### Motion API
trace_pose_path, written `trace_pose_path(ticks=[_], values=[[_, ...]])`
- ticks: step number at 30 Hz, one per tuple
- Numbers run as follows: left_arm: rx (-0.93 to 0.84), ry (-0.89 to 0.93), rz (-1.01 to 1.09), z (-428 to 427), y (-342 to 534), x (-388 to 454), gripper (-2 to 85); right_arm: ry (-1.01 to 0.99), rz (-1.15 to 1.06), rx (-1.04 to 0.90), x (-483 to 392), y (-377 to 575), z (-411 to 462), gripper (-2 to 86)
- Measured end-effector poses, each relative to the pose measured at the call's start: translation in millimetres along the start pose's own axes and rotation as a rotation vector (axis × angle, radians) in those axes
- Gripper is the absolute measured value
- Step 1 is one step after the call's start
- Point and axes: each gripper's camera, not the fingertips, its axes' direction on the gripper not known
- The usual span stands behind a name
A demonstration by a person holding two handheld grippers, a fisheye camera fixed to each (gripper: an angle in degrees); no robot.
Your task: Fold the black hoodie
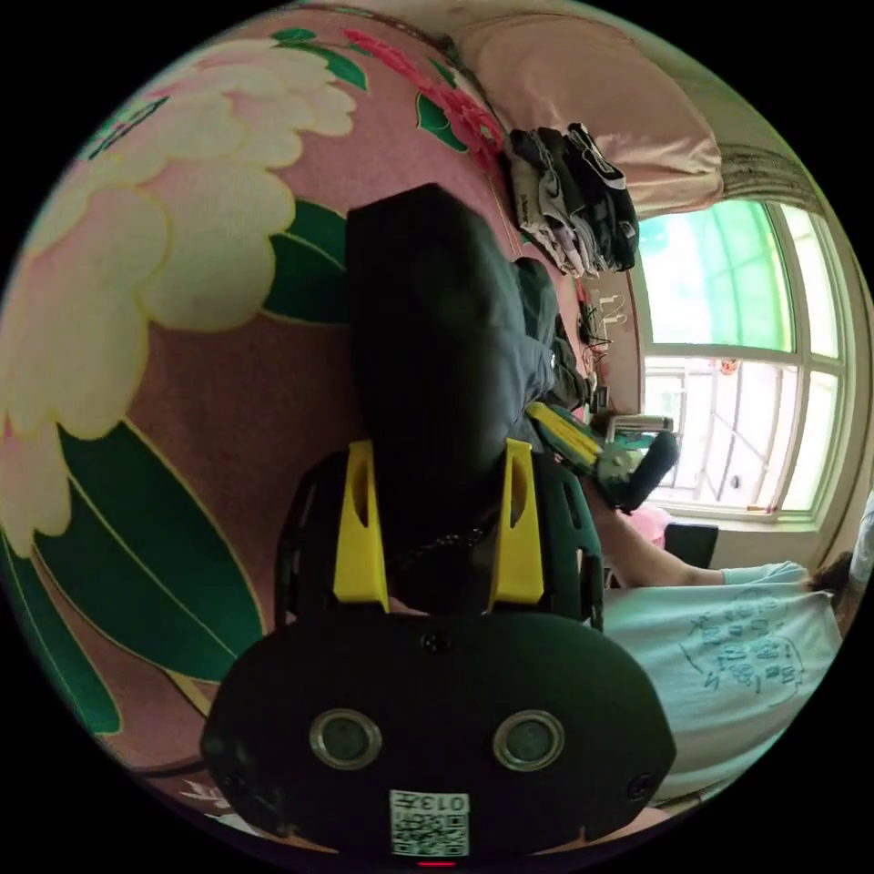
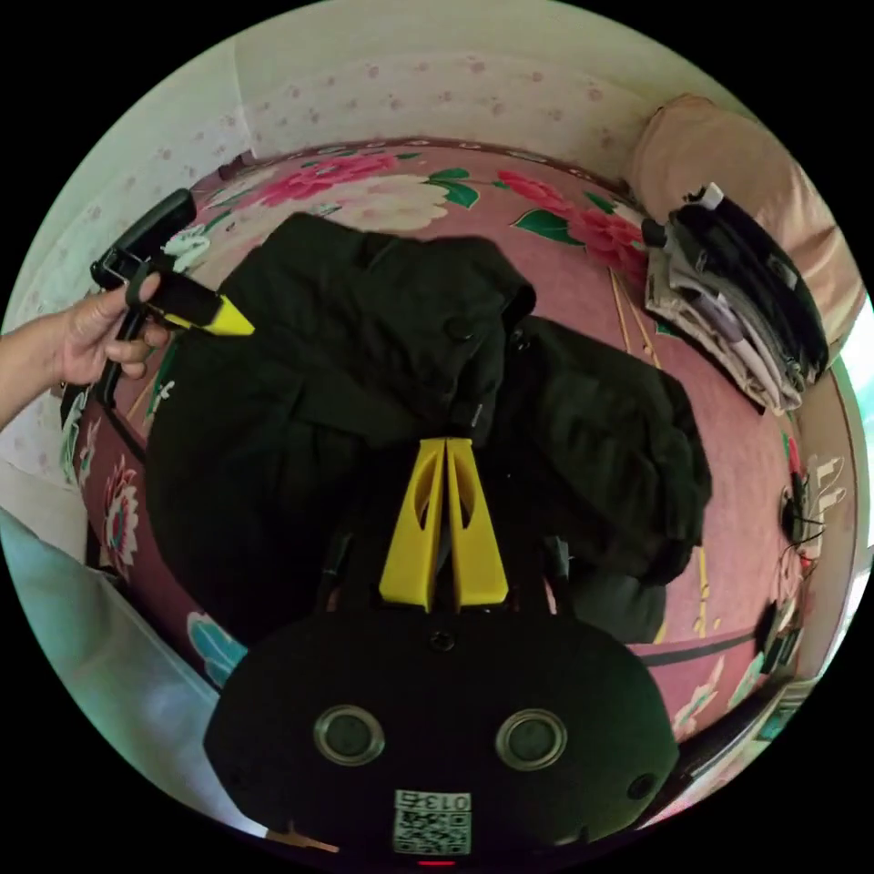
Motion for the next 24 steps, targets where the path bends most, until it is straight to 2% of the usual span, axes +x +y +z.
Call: trace_pose_path(ticks=[2,6,9,13,15,17,19,21,24], values=[[-0.004,0.021,-0.006,1.9,-2.6,3.4,13.7,-0.056,0.053,0.043,15.1,15.4,30.1,0.8],[-0.004,-0.019,0.051,-7.5,-7.7,45.4,11.6,-0.188,0.131,-0.023,47.7,12.2,46.6,0.3],[-0.017,0.002,0.1,-10.6,-14.0,96.3,11.7,-0.378,0.178,-0.011,70.3,16.3,62.7,0.2],[-0.061,-0.277,0.235,10.1,-32.3,184.9,12.2,-0.559,0.202,0.06,80.9,19.2,82.3,0.2],[-0.062,-0.367,0.265,27.7,-42.0,215.1,12.8,-0.761,0.337,0.113,103.6,29.7,100.6,0.2],[-0.075,-0.42,0.196,62.4,-62.5,232.2,13.4,-0.96,0.554,0.112,134.6,53.0,136.0,0.2],[-0.089,-0.425,0.184,90.6,-75.4,243.5,13.6,-1.009,0.654,0.094,153.8,74.0,148.9,0.2],[-0.102,-0.429,0.162,116.8,-83.3,255.3,13.8,-0.963,0.674,0.088,172.2,96.6,141.3,0.1],[-0.076,-0.421,0.133,150.6,-86.6,269.6,14.2,-0.778,0.566,0.041,215.5,140.3,93.8,0.2]])
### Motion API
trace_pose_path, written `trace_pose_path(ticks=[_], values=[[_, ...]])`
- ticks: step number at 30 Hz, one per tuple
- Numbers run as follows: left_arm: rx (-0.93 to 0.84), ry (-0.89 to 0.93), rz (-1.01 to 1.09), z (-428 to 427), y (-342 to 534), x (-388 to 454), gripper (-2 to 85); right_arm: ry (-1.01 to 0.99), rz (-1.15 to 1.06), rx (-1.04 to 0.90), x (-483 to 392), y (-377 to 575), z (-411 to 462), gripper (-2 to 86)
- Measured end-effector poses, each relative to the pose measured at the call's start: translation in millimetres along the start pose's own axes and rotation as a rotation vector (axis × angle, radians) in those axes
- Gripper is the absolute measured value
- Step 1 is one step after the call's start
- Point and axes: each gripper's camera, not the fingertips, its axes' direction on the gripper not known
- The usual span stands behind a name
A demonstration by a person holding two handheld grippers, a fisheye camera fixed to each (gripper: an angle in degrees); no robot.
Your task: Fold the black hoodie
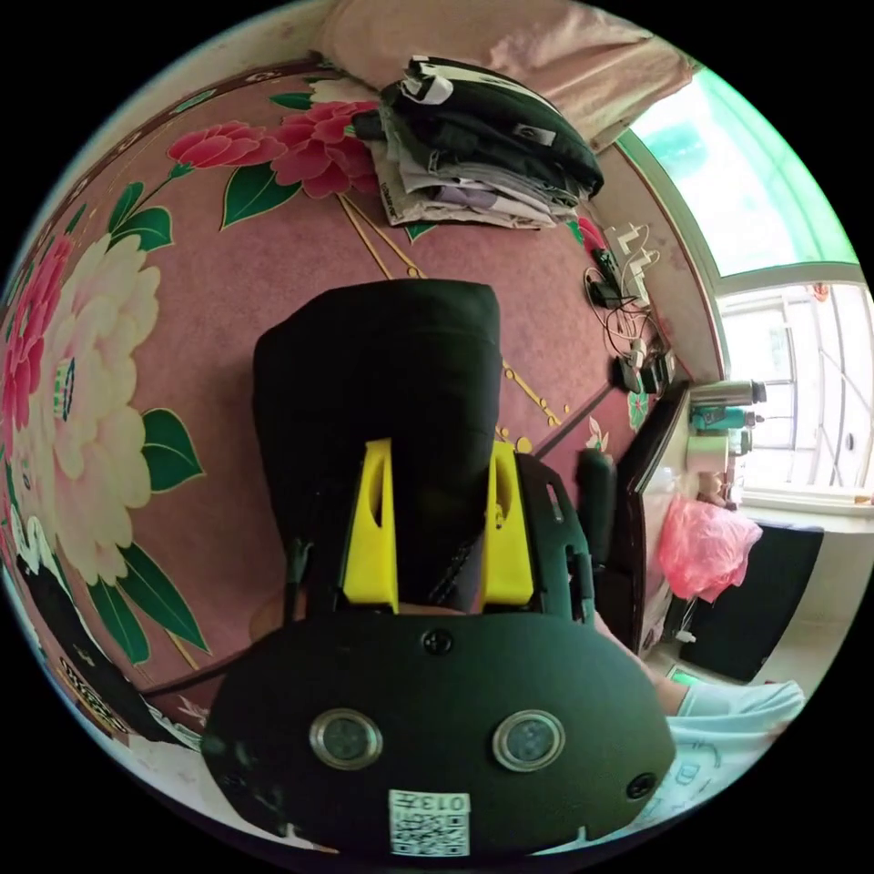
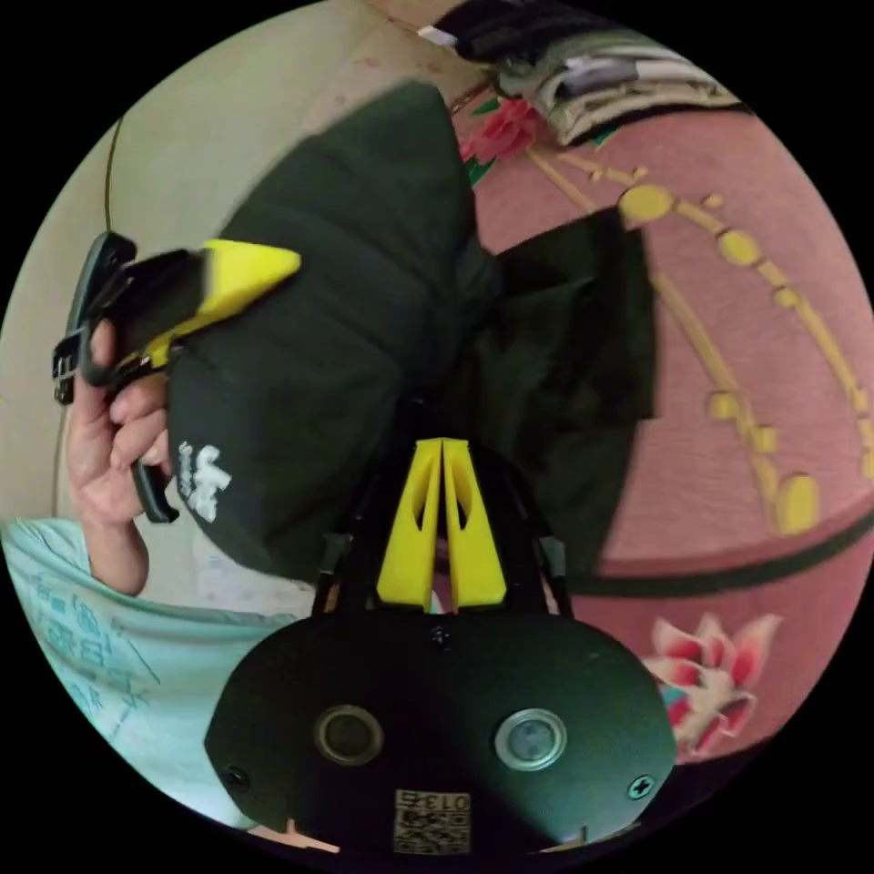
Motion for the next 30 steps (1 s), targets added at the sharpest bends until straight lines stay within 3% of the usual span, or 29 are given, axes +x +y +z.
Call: trace_pose_path(ticks=[4,9,10,13,15,17,19,22,25,27,29,30], values=[[0.045,-0.064,-0.075,45.1,-10.6,39.0,15.3,0.28,0.003,0.176,45.4,45.5,-132.5,1.3],[-0.041,-0.21,-0.065,124.2,-32.1,103.1,13.9,0.313,-0.111,0.328,57.2,36.5,-195.2,4.3],[-0.025,-0.191,-0.021,125.6,-31.1,115.5,10.8,0.311,-0.15,0.292,60.2,20.3,-195.1,5.4],[0.145,0.201,0.177,89.2,-5.1,117.5,9.8,0.295,-0.116,0.232,88.1,-9.5,-197.7,7.2],[0.157,0.214,0.22,68.1,9.1,112.5,10.8,0.243,-0.113,0.232,101.9,-12.3,-204.2,8.5],[0.322,0.015,0.25,39.5,39.6,90.2,12.2,0.22,-0.129,0.221,104.0,-6.1,-201.9,12.9],[0.338,-0.219,0.204,46.1,55.1,67.2,14.6,0.183,-0.118,0.191,100.5,0.6,-189.8,14.8],[0.112,-0.184,0.199,96.0,57.7,38.7,16.0,0.288,-0.143,0.092,99.2,2.9,-149.7,14.5],[0.11,-0.12,0.145,124.6,56.2,28.8,16.3,0.203,-0.102,0.034,126.1,-10.5,-135.3,10.7],[0.173,-0.117,0.184,124.7,57.8,40.2,16.2,0.233,-0.235,-0.001,110.8,-16.9,-137.7,9.2],[0.229,-0.248,0.316,132.9,61.3,69.4,15.1,0.381,-0.551,0.078,63.9,-3.4,-139.8,8.9],[0.216,-0.291,0.337,140.6,60.2,74.7,14.8,0.395,-0.586,0.106,60.2,-0.1,-139.5,9.0]])
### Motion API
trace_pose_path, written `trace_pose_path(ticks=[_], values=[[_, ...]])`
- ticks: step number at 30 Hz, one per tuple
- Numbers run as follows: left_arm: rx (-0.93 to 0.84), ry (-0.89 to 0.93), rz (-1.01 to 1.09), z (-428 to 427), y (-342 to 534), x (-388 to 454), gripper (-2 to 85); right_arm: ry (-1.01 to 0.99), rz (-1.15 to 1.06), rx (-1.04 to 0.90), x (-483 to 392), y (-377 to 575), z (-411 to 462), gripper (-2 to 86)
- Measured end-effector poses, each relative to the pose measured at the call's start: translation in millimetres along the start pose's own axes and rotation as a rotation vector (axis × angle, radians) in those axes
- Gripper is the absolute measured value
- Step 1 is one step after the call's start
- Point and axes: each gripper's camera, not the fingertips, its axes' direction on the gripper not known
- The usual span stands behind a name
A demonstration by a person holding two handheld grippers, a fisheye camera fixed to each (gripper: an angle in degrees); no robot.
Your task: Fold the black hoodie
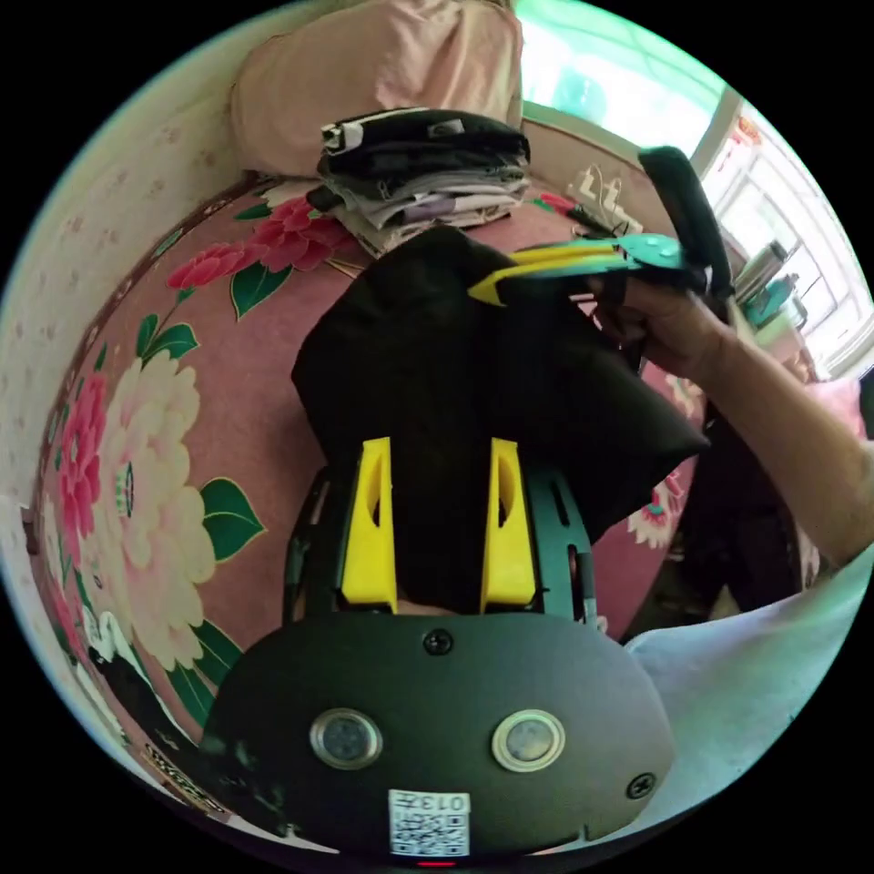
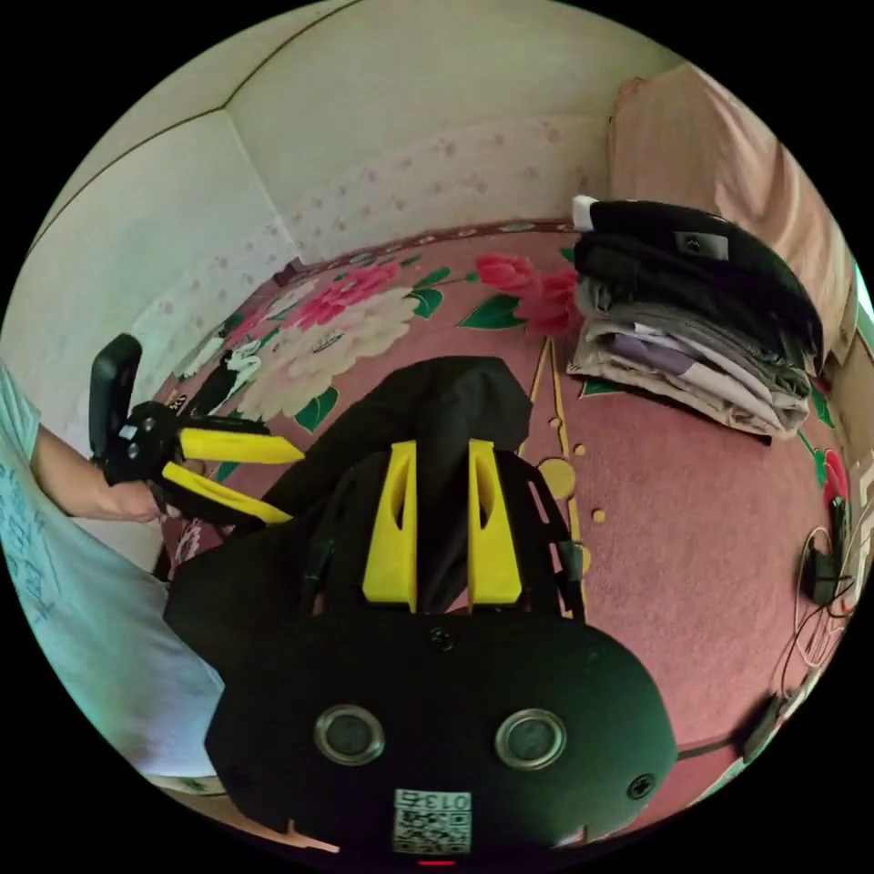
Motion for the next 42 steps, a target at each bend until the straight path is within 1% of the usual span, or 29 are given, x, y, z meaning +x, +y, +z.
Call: trace_pose_path(ticks=[1,3,4,6,8,9,10,11,13,15,17,18,19,20,22,24,25,26,28,30,31,32,34,35,36,37,39,41,42], values=[[-0.019,-0.035,0.011,15.4,-1.9,8.5,14.3,0.009,0.006,0.018,4.3,7.0,8.9,9.4],[-0.025,-0.021,0.057,37.8,-6.3,17.2,14.1,0.02,0.091,-0.103,30.5,29.1,47.8,10.1],[-0.028,-0.036,0.074,43.6,-11.7,23.2,14.0,-0.021,0.153,-0.065,51.3,50.1,54.0,10.6],[-0.063,-0.042,0.082,43.2,-20.7,31.3,13.8,-0.135,0.258,-0.031,80.3,70.6,44.2,10.3],[-0.084,0.009,0.092,28.0,-25.1,30.9,13.5,-0.227,0.295,-0.019,99.5,87.8,0.0,8.9],[-0.07,0.047,0.094,21.6,-24.6,28.5,13.7,-0.23,0.283,0.024,99.1,94.5,-18.6,9.1],[-0.018,0.085,0.067,8.5,-21.3,21.8,14.2,-0.214,0.283,0.108,94.7,110.6,-56.6,11.3],[0.03,0.046,0.028,-0.9,-17.0,16.1,15.1,-0.184,0.305,0.142,85.3,127.4,-86.9,15.6],[0.062,-0.034,0.03,-3.7,-14.1,14.5,16.2,-0.113,0.366,0.157,62.0,155.5,-113.4,19.2],[0.037,-0.038,0.049,6.0,-15.2,15.8,16.5,-0.073,0.405,0.123,34.8,184.2,-114.4,20.8],[-0.051,0.036,0.056,24.9,-19.2,18.6,16.0,-0.08,0.509,0.076,8.5,226.0,-88.3,21.8],[-0.051,0.036,0.056,27.2,-19.5,19.5,15.7,-0.084,0.537,0.067,5.1,236.5,-79.1,21.8],[-0.054,0.021,0.056,31.2,-20.3,21.2,15.3,-0.107,0.613,0.074,4.2,256.7,-63.4,21.5],[-0.048,0.0,0.056,33.2,-21.6,22.3,15.0,-0.194,0.711,0.128,11.3,273.5,-52.4,20.9],[-0.045,-0.008,0.065,31.8,-26.5,23.2,14.1,-0.31,0.778,0.168,22.6,280.8,-34.0,18.8],[-0.046,-0.001,0.105,27.3,-34.6,26.2,12.4,-0.345,0.803,0.134,33.3,275.0,-21.6,13.5],[-0.029,0.007,0.124,20.2,-40.3,28.0,10.0,-0.379,0.816,0.118,42.2,268.8,-21.1,10.2],[0.021,0.005,0.139,9.8,-44.3,29.3,8.6,-0.393,0.785,0.151,47.8,261.8,-29.5,8.2],[0.078,-0.034,0.157,-3.1,-49.4,30.4,8.2,-0.431,0.74,0.264,50.8,261.5,-41.1,7.3],[0.047,-0.066,0.185,3.5,-52.4,31.1,9.0,-0.517,0.789,0.354,61.0,287.7,-31.6,6.9],[-0.031,-0.058,0.205,22.3,-52.3,29.6,9.7,-0.529,0.87,0.36,71.2,317.4,-13.7,6.9],[-0.078,-0.006,0.224,42.2,-49.4,25.5,9.9,-0.469,0.957,0.302,80.9,349.3,7.5,7.2],[-0.037,0.05,0.252,46.1,-47.9,20.6,10.1,-0.451,0.996,0.285,96.0,388.5,25.1,7.7],[-0.048,0.057,0.285,39.3,-53.5,19.8,10.2,-0.517,1.029,0.269,108.0,403.0,29.3,8.3],[-0.05,0.061,0.304,34.0,-56.0,18.9,10.2,-0.543,1.033,0.26,112.4,406.0,27.8,8.7],[-0.064,0.055,0.33,21.3,-60.0,13.6,10.3,-0.538,0.983,0.247,116.3,403.9,15.5,9.8],[-0.019,0.048,0.309,-5.7,-60.9,-7.7,11.3,-0.478,0.845,0.196,117.4,391.1,-13.9,11.5],[0.141,-0.072,0.081,-36.4,-53.7,-61.1,15.1,-0.358,0.747,0.175,122.6,372.6,-49.7,13.2],[0.173,-0.099,-0.001,-39.8,-52.0,-77.2,16.5,-0.319,0.715,0.178,123.6,365.1,-56.9,13.6]])
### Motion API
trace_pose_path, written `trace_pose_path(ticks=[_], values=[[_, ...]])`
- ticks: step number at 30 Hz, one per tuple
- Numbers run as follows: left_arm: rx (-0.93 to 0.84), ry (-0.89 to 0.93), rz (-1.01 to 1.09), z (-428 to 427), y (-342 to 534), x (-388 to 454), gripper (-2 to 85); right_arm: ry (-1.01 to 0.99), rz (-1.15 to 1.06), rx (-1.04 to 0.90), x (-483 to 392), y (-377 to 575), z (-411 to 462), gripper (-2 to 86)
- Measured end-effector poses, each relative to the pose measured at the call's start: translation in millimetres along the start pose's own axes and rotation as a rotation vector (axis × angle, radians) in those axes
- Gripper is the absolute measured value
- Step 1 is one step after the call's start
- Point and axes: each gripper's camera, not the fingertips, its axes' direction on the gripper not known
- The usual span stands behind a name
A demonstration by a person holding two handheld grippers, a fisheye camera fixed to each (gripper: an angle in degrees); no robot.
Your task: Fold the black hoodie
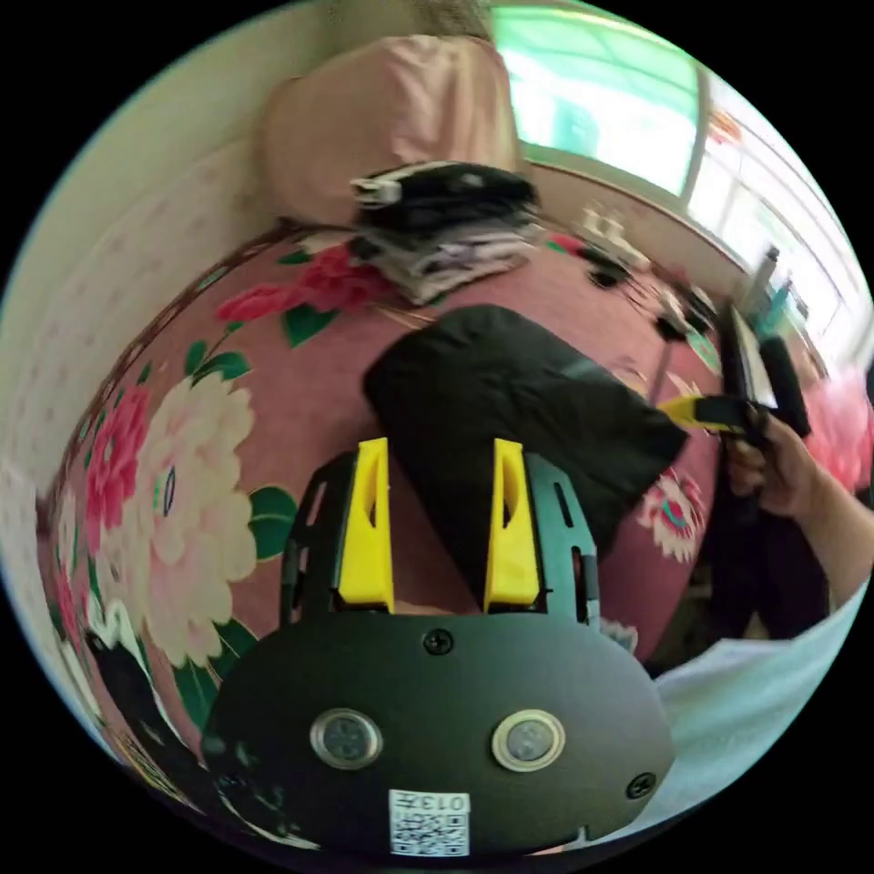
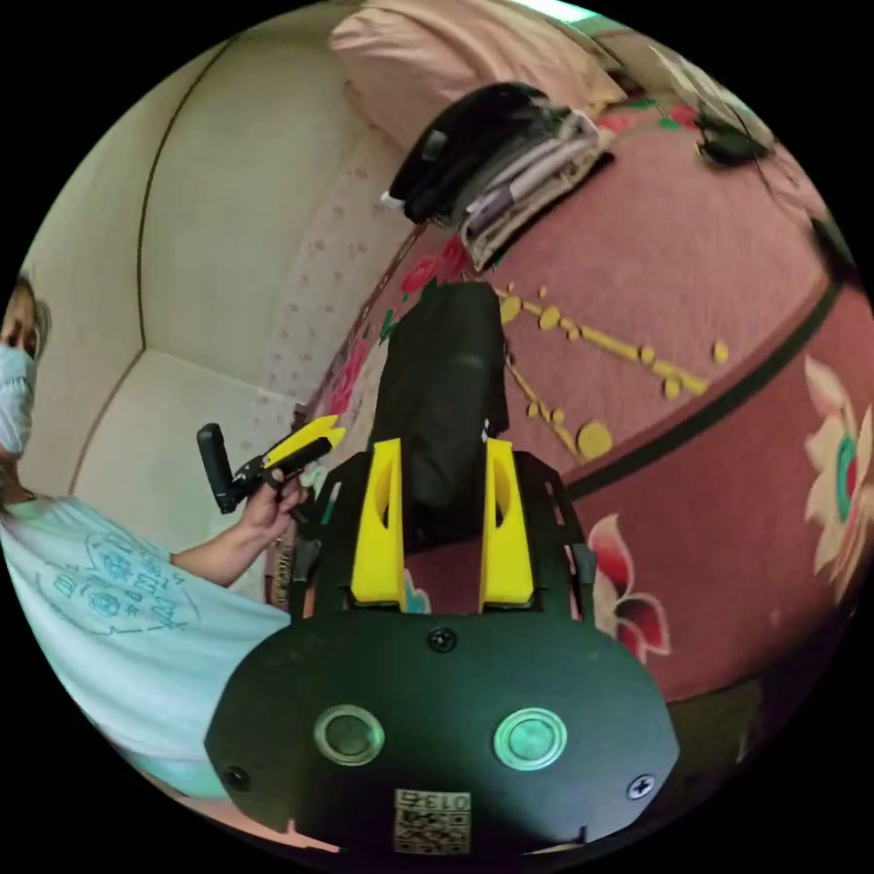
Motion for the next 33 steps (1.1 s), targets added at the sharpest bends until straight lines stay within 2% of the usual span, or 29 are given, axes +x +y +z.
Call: trace_pose_path(ticks=[1,3,4,5,7,10,13,14,18,20,22,27,33], values=[[-0.002,0.001,-0.115,3.8,-0.8,-30.9,17.3,0.075,-0.08,0.019,-13.3,-15.5,-4.2,15.4],[-0.121,0.164,-0.201,22.2,-11.0,-71.4,18.6,0.168,-0.168,0.042,-27.6,-43.1,2.7,17.8],[-0.177,0.319,-0.252,36.8,-17.2,-93.0,19.3,0.199,-0.185,0.044,-30.2,-62.8,14.7,18.7],[-0.224,0.443,-0.294,52.1,-20.8,-110.8,19.9,0.211,-0.21,0.006,-28.7,-83.0,32.5,19.0],[-0.271,0.548,-0.364,69.9,-23.0,-133.8,21.7,0.253,-0.238,-0.073,-17.6,-107.6,64.0,19.0],[-0.302,0.667,-0.425,85.8,-23.5,-162.8,22.8,0.157,-0.173,-0.219,18.6,-134.1,109.0,18.0],[-0.317,0.939,-0.496,103.7,-19.5,-174.7,22.4,0.013,-0.064,-0.281,57.7,-141.9,134.5,16.4],[-0.322,0.877,-0.495,98.7,-21.5,-180.0,21.0,-0.041,-0.043,-0.259,67.2,-142.5,137.2,15.7],[-0.363,0.854,-0.499,87.6,-29.0,-195.4,15.8,-0.027,-0.06,-0.247,64.5,-147.7,150.7,12.4],[-0.317,0.839,-0.458,62.7,-37.4,-200.2,12.6,-0.079,0.008,-0.236,70.8,-153.9,157.3,9.8],[-0.266,0.854,-0.421,37.6,-44.9,-202.5,11.6,-0.104,-0.02,-0.204,57.6,-158.2,152.6,8.5],[-0.084,0.94,-0.335,-39.8,-83.6,-221.0,10.8,-0.142,-0.167,-0.007,-6.1,-179.7,106.6,8.0],[0.199,1.006,-0.068,-142.8,-218.7,-243.4,11.0,-0.04,-0.543,0.225,-135.9,-306.6,10.1,8.0]])
